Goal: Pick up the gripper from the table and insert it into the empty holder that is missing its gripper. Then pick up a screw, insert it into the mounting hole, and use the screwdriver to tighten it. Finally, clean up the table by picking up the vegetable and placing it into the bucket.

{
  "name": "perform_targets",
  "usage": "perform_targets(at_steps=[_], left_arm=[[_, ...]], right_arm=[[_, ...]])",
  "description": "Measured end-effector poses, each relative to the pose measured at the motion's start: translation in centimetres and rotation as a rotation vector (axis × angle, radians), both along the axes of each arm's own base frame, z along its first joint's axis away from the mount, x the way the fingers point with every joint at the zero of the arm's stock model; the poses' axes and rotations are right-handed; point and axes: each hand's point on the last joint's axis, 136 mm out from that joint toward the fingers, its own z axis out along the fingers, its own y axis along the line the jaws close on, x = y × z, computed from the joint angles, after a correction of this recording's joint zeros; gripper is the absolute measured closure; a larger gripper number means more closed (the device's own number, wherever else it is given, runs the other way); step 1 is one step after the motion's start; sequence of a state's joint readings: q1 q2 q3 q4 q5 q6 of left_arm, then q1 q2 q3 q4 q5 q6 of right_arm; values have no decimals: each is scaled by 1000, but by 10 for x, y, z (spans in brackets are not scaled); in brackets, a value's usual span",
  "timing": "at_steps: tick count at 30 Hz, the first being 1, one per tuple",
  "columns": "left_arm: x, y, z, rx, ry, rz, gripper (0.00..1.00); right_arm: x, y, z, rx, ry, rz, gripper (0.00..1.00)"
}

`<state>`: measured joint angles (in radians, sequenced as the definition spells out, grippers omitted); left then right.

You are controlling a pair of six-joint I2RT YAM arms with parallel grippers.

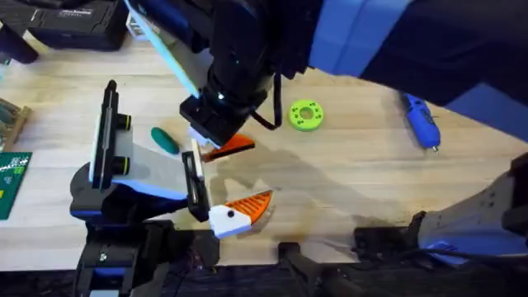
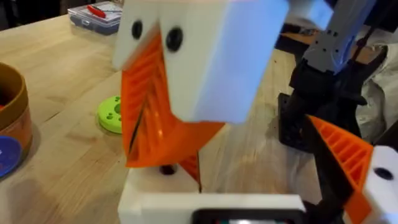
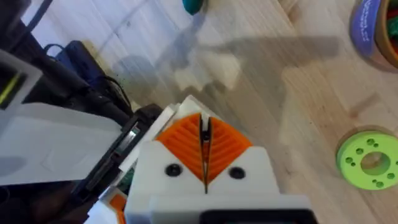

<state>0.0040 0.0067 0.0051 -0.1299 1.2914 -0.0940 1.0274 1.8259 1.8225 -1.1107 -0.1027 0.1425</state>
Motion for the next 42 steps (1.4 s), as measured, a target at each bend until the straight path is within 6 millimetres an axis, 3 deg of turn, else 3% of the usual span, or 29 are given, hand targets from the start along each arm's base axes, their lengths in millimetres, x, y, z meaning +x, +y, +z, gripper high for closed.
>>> perform_targets(at_steps=[42], left_arm=[[-3, -1, 1, -2, -8, -18, 15]], right_arm=[[-14, -8, 2, -26, 36, 17, 997]])
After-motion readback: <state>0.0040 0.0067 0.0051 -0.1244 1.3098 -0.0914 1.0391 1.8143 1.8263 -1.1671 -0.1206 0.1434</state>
